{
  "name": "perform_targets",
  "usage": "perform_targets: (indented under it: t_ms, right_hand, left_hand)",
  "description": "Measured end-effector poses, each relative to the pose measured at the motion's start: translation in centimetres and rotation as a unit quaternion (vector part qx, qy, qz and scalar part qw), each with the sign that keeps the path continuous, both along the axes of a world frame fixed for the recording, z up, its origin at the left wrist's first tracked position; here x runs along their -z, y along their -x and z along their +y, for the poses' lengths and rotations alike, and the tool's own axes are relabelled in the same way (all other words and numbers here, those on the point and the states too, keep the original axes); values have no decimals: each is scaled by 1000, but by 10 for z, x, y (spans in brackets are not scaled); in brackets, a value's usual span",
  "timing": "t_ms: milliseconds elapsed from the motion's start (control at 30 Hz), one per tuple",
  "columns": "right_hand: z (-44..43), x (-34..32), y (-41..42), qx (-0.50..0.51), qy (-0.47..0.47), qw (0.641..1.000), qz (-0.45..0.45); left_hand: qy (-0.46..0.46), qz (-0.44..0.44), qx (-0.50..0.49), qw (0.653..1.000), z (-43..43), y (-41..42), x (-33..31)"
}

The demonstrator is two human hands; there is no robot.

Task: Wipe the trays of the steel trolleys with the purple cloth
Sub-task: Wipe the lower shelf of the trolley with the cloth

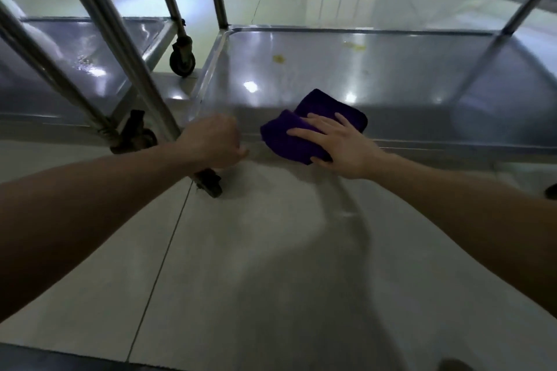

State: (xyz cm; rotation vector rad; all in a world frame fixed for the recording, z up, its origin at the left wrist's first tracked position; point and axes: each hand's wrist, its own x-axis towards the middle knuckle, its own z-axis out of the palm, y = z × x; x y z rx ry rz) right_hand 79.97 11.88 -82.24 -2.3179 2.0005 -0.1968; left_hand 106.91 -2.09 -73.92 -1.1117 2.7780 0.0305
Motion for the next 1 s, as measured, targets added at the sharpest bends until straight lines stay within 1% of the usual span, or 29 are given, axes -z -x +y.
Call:
perform_targets:
  t_ms: [67,133,267,333,433,533,600,667,800,900,933,1000]
  right_hand:
    - [24,-1,25,12,2,1000,-3]
    - [53,-4,54,31,-1,1000,-6]
    - [119,-5,113,96,-11,995,-5]
    - [153,-2,139,133,-5,991,4]
    - [198,1,174,187,-1,982,18]
    - [235,0,208,243,-7,970,23]
    - [260,1,226,291,-2,956,29]
    - [282,5,238,352,11,935,34]
    - [299,3,249,452,61,890,-3]
    - [283,-18,243,478,112,870,-49]
    - [273,-28,236,475,118,869,-73]
    - [251,-49,217,449,107,879,-119]
  left_hand:
    - [25,26,47,998,14,35,-13]
    - [30,35,72,996,24,72,-24]
    - [-25,39,119,992,52,146,-26]
    - [-50,54,148,986,69,181,-19]
    - [-77,87,177,977,96,225,-6]
    - [-93,98,201,970,117,257,3]
    - [-99,99,214,967,126,272,11]
    - [-106,110,221,963,129,282,18]
    - [-107,136,228,958,125,288,25]
    - [-110,131,236,957,119,286,24]
    - [-108,126,235,958,116,283,21]
    - [-97,116,232,961,110,276,9]
